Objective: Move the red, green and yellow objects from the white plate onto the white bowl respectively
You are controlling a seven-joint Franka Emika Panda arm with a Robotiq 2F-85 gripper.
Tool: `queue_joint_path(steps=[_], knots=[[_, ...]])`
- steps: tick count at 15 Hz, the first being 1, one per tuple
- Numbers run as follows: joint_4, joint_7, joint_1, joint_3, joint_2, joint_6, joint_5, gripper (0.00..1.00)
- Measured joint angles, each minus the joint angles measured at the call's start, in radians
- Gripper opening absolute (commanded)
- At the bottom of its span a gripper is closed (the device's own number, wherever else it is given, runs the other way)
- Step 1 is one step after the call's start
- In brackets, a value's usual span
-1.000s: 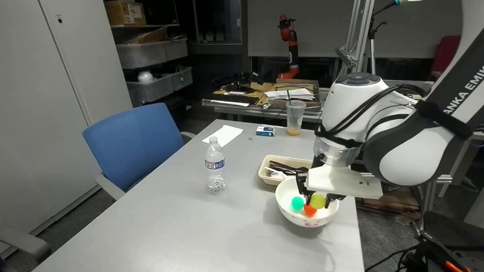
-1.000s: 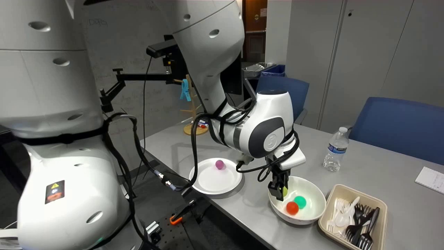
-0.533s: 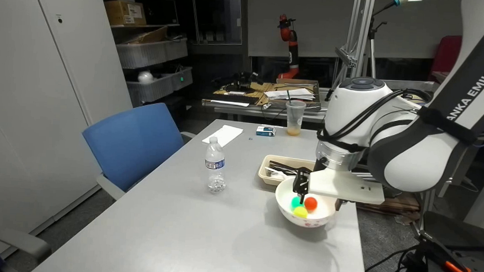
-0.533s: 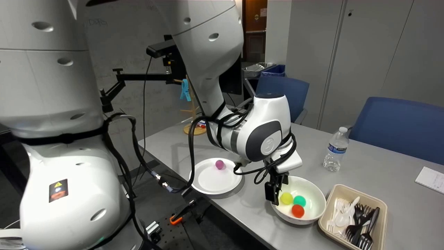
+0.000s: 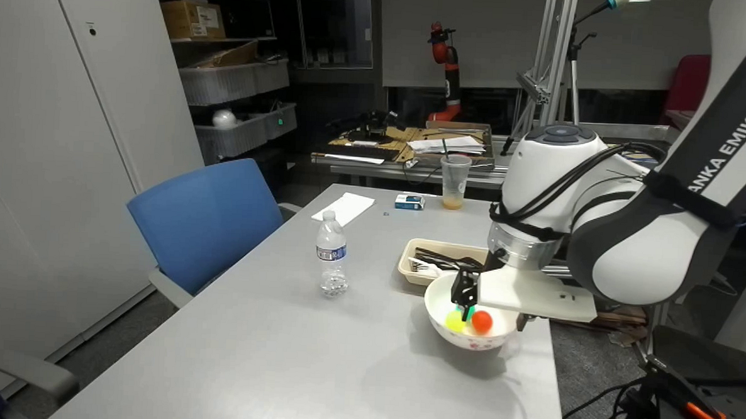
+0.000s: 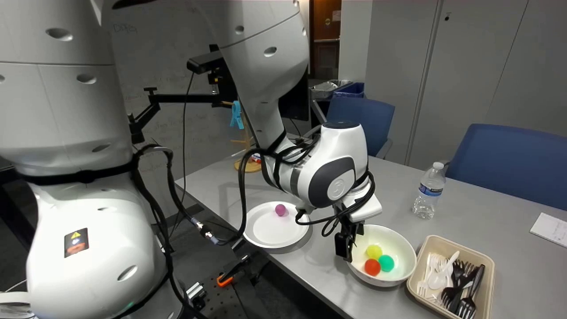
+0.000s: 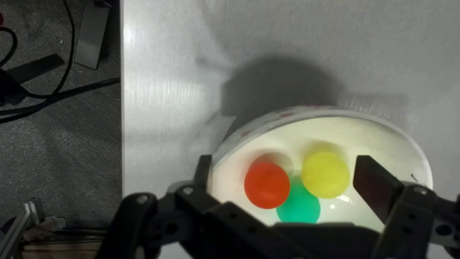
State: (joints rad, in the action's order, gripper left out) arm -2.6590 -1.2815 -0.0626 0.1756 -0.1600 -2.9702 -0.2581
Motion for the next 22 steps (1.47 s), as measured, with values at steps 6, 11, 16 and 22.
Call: queue_joint_path(steps=[6,11,16,22], knots=[[-0.015,0.159,0.002,-0.031,-0.004,-0.048,0.111,1.00],[-0.015,0.194,-0.005,-0.031,-0.004,-0.049,0.147,1.00],[-0.015,0.194,-0.005,-0.031,-0.004,-0.049,0.147,1.00],[-0.011,0.160,-0.054,0.068,-0.022,-0.146,0.046,1.00]])
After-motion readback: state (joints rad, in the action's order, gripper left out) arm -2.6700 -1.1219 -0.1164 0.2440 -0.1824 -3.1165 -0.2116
